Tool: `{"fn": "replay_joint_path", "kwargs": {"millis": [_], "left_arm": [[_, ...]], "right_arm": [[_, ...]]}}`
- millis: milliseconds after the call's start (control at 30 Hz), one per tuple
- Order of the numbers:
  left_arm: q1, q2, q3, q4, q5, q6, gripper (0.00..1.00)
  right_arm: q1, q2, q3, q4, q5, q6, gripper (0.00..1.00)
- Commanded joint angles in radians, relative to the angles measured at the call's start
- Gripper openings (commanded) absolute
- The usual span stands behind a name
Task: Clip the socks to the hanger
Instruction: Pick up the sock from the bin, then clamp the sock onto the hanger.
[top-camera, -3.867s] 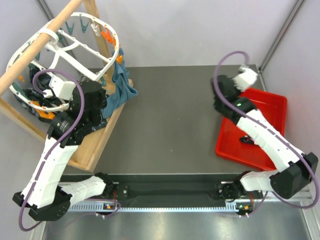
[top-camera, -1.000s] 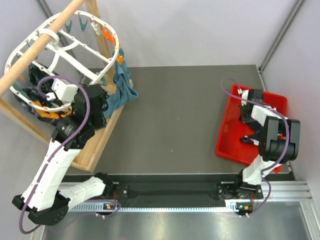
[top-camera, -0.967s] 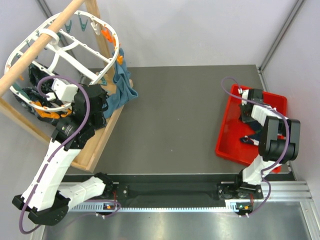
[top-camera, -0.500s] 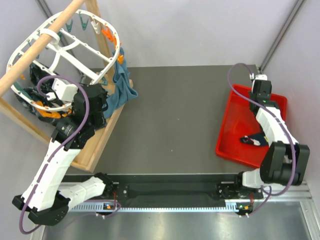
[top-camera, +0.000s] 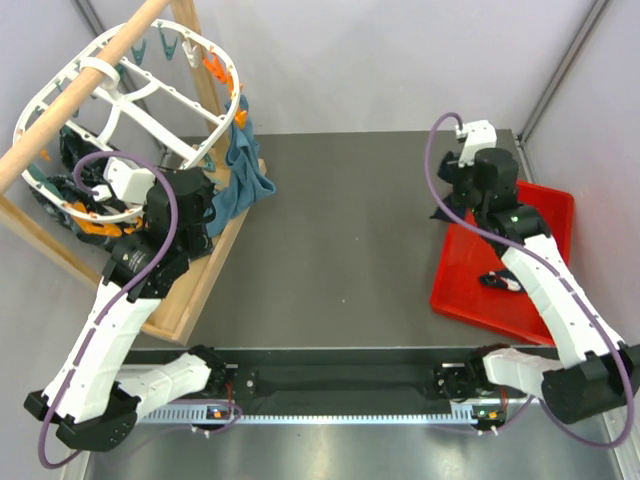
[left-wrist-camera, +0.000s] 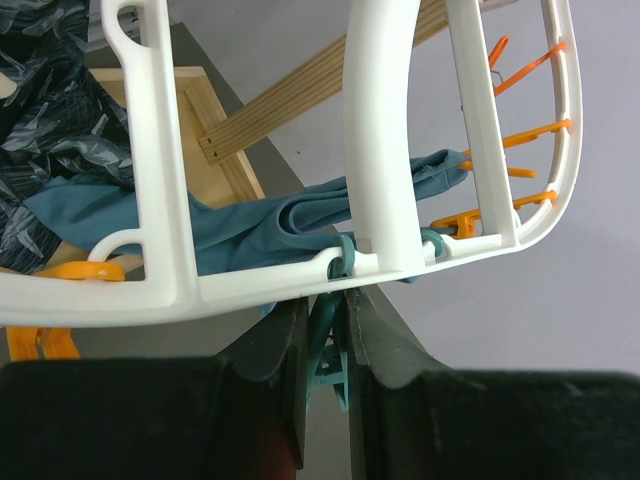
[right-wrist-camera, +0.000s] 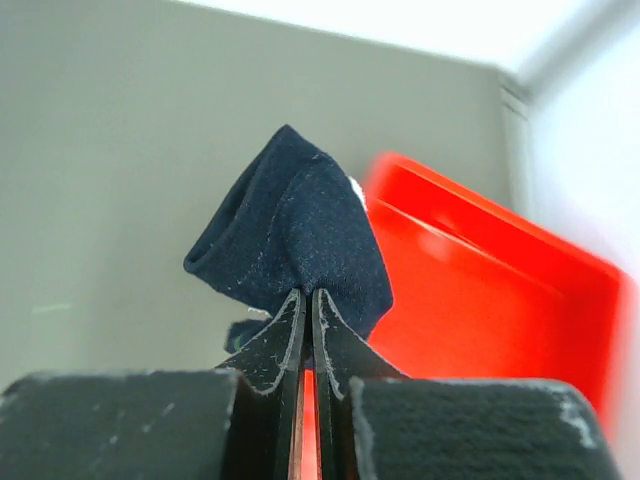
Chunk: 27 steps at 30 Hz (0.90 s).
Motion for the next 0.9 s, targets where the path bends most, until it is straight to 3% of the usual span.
{"fn": "replay_joint_path", "kwargs": {"millis": [0, 133, 233, 333, 633, 867], "left_arm": [[-0.005, 0.002, -0.004, -0.09, 0.076, -0.009, 0.0], [-0.007, 0.001, 0.004, -0.095, 0.096, -0.023, 0.0], [-0.007, 0.012, 0.009, -0.092, 0.119, -0.031, 0.0], [-0.007, 0.018, 0.018, -0.096, 0.137, -0.041, 0.0], [-0.007, 0.016, 0.027, -0.116, 0.157, -0.058, 0.0], [-0.007, 0.016, 0.026, -0.118, 0.16, -0.058, 0.0]], "right_arm": [[0.132, -0.078, 0.075, 0.036, -0.135, 0.096, 0.0], [0.322, -0.063, 0.115, 0.076, -0.154, 0.209, 0.0], [0.547, 0.026, 0.201, 0.061, -0.134, 0.183, 0.0], [0.676, 0.174, 0.317, 0.062, -0.079, 0.193, 0.0], [0.86, 0.454, 0.641, 0.077, -0.005, 0.169, 0.0], [0.87, 0.54, 0.761, 0.059, -0.034, 0.167, 0.0]]}}
